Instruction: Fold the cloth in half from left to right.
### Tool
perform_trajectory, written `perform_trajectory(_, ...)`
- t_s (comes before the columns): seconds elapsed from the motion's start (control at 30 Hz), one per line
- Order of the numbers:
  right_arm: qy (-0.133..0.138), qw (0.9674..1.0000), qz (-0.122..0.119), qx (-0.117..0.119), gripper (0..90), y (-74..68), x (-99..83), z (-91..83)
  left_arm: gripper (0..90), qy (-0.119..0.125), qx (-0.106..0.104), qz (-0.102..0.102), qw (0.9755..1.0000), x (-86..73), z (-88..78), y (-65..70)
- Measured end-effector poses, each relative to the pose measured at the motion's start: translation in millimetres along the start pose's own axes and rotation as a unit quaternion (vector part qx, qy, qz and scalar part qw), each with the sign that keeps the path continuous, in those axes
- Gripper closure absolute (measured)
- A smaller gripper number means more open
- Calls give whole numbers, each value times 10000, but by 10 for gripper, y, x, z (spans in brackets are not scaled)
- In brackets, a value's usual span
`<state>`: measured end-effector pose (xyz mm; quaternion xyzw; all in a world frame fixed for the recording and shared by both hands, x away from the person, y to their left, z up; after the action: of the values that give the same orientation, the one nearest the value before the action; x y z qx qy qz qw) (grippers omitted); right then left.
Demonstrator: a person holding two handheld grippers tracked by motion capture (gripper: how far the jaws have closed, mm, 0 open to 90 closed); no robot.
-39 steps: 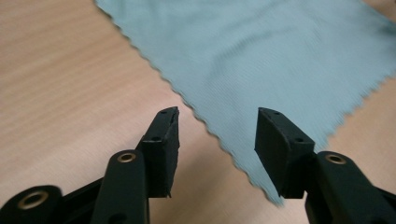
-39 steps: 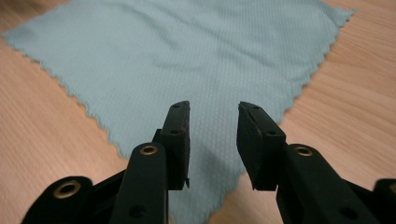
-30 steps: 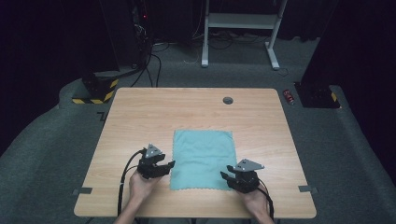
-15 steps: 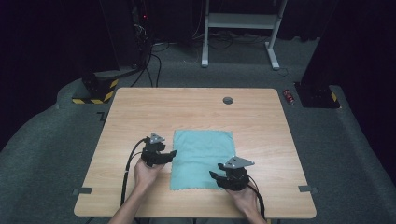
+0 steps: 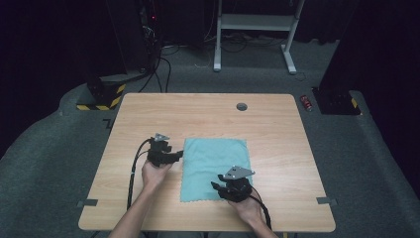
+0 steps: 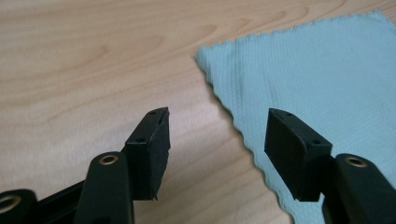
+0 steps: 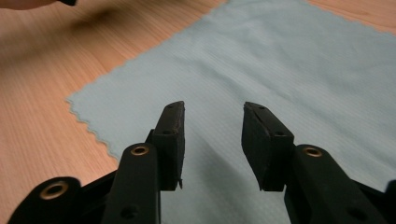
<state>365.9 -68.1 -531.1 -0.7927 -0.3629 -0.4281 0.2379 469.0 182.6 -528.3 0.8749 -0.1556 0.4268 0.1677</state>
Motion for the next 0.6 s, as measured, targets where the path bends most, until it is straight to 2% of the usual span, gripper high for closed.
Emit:
perform_trajectory(0.23, -4, 9997, -36, 231, 623, -142, 60, 159, 409, -44, 30, 162, 9999, 166, 134, -14)
perform_trajectory(0.33, -44, 9995, -85, 296, 627, -187, 77, 219, 423, -23, 48, 12, 10000, 150, 206, -51)
perform_trajectory(0.43, -63, 9992, -150, 354, 632, -227, 89, 265, 430, -94, 116, 43, 9999, 111, 282, -74)
perform_trajectory(0.57, -125, 9987, -254, 434, 639, -288, 95, 313, 450, 59, 138, -39, 9999, 142, 332, -99)
perform_trajectory(0.6, -140, 9985, -268, 455, 640, -310, 97, 323, 450, -43, 127, -12, 9999, 155, 350, -97)
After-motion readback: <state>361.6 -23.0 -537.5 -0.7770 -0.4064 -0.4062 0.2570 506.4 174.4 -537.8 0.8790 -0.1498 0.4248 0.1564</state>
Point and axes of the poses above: each handheld gripper's, and its own axes: z roughly forward along the jaws, x roughly out of its top, y roughly to its right, the point moved 4 cm from there along z, roughly forward along the jaws, and after that the axes turned 7 degrees about y, right-handed, at the moved point
